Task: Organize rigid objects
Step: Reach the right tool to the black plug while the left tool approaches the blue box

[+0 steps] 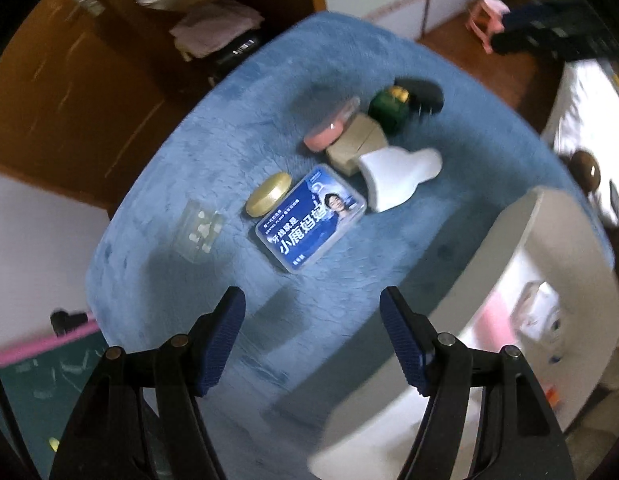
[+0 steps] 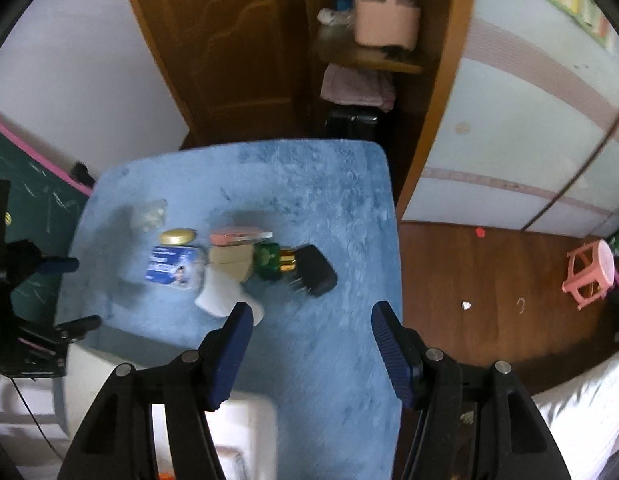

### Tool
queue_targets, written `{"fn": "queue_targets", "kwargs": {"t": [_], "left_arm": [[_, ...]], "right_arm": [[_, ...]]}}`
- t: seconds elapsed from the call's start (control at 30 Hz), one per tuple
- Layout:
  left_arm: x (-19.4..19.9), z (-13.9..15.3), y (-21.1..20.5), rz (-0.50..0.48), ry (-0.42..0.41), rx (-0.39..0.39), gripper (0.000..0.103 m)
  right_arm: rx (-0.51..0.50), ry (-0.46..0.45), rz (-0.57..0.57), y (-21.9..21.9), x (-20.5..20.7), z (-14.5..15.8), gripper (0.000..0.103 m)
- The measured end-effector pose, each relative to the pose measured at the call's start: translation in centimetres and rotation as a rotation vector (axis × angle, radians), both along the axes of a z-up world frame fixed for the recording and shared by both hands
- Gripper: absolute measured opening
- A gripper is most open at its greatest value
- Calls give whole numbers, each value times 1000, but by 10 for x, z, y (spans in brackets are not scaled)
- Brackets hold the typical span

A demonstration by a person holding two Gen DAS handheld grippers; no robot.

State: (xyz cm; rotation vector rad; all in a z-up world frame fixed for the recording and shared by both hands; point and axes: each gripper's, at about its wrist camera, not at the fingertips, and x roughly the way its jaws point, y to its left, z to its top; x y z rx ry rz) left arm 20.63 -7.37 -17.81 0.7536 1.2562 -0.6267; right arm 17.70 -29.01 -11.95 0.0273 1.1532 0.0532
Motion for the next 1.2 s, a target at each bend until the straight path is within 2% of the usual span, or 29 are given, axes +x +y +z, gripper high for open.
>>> {"fn": "queue_targets", "kwargs": {"t": [0.07, 0.23, 0.47, 0.63, 0.9, 1.2], "left_arm": [[8, -12, -2, -27, 24, 15, 73], [26, -37, -3, -73, 76, 36, 73], [42, -56, -4, -115, 139, 27, 73], [47, -65, -8, -150, 155, 20, 73], [59, -75, -12, -174, 173, 14, 75], [76, -78, -15, -218, 219, -2, 78]], "right_arm": [[-18, 48, 19, -2, 22, -19, 63], [13, 180, 24, -4, 69, -71, 63], [20, 301, 29, 0, 99, -119, 63], [8, 342, 54, 2, 105, -132, 62], [26, 424, 73, 9, 111, -160, 48], [60, 416, 23, 2, 116, -163, 46]]}}
